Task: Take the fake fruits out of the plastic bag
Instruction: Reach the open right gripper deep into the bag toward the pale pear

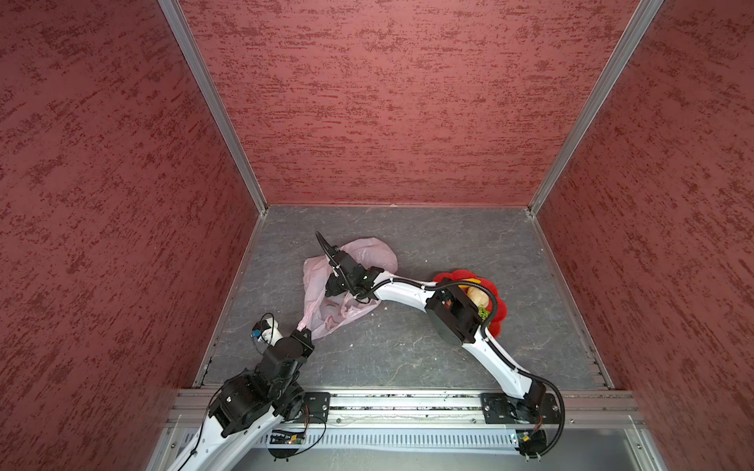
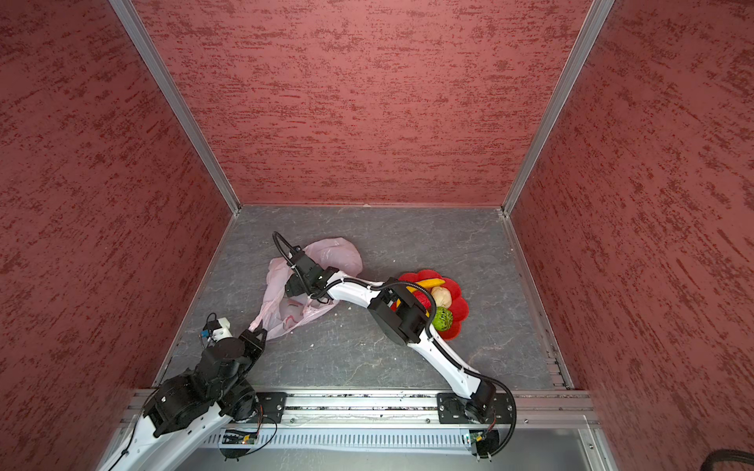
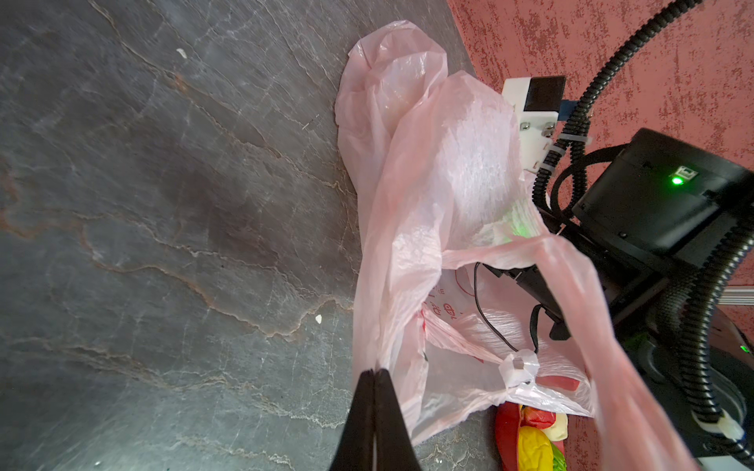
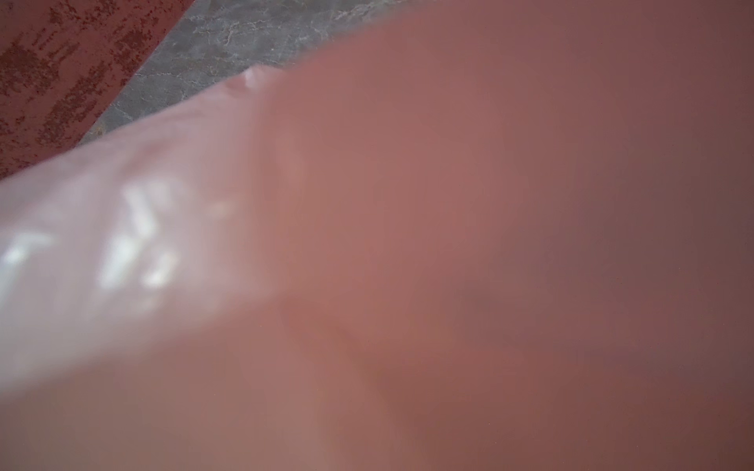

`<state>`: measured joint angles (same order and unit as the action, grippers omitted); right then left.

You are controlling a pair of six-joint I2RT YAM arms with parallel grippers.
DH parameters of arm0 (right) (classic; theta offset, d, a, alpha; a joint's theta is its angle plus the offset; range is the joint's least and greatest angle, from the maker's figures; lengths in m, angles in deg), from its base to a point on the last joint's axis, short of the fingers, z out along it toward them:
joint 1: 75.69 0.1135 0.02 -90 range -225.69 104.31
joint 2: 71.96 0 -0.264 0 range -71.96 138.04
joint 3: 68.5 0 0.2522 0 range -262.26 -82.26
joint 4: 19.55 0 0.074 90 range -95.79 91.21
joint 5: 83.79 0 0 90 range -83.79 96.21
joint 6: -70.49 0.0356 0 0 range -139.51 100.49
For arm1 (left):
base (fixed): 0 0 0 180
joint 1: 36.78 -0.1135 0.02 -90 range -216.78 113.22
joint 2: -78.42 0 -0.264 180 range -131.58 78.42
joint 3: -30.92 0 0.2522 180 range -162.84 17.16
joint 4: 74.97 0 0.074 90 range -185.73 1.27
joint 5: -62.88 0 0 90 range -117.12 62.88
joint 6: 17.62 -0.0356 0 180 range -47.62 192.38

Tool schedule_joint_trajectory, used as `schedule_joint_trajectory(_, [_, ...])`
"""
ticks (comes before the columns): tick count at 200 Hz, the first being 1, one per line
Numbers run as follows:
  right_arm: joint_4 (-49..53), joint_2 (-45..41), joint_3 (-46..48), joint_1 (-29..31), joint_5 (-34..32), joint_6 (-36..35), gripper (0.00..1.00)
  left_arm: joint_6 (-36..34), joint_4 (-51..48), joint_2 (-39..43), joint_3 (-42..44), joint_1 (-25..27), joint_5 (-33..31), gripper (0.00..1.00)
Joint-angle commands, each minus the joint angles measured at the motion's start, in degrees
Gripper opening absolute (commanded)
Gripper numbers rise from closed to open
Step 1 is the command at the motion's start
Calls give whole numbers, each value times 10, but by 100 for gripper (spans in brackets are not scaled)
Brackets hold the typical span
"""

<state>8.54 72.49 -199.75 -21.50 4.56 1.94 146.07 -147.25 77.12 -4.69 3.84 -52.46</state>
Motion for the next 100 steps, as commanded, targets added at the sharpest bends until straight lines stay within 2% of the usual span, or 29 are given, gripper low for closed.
schedule_joint_trajectory(1, [-23,7,-19,-5,8,2,87,-5,-8,7,5,2,4,0])
schedule_joint_trajectory(36, [-29,10,-18,-8,16,3,79,-4,-11,7,2,2,1,0])
schedule_joint_trajectory(100, [-10,-6,-13,-9,38,-10,57,3,5,3,10,3,-18,0])
